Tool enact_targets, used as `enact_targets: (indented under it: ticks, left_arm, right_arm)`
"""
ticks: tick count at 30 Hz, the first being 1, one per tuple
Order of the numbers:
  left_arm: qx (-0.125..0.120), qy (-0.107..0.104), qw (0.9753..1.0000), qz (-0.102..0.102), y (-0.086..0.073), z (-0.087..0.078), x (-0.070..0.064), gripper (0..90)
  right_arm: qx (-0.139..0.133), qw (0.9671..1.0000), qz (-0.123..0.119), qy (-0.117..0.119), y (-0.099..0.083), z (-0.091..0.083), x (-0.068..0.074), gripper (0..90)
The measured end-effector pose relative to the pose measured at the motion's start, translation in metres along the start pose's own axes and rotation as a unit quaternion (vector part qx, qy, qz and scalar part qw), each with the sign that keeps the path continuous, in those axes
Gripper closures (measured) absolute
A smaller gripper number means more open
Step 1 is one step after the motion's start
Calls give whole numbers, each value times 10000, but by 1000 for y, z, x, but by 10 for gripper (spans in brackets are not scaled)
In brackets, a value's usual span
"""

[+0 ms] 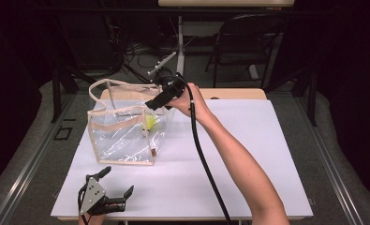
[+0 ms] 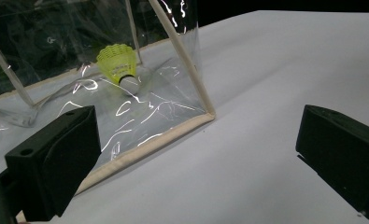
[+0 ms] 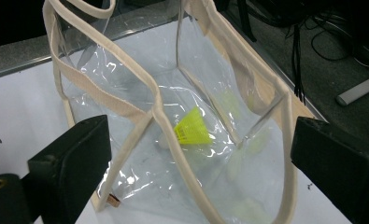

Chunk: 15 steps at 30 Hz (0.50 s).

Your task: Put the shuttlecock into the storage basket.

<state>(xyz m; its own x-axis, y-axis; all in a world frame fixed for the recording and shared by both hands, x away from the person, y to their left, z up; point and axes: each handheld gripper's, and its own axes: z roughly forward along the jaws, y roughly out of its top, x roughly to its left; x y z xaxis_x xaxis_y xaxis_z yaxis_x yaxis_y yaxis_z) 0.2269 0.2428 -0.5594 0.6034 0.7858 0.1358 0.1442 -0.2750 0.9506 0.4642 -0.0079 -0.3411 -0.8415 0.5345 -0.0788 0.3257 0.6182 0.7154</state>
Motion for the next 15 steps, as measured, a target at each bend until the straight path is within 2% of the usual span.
enact_targets:
  ticks: [15]
  left_arm:
    - [-10, -14, 10000, 6, 0, 0, 0, 0]
  right_arm:
    - [34, 9997, 1, -252, -29, -24, -7, 10]
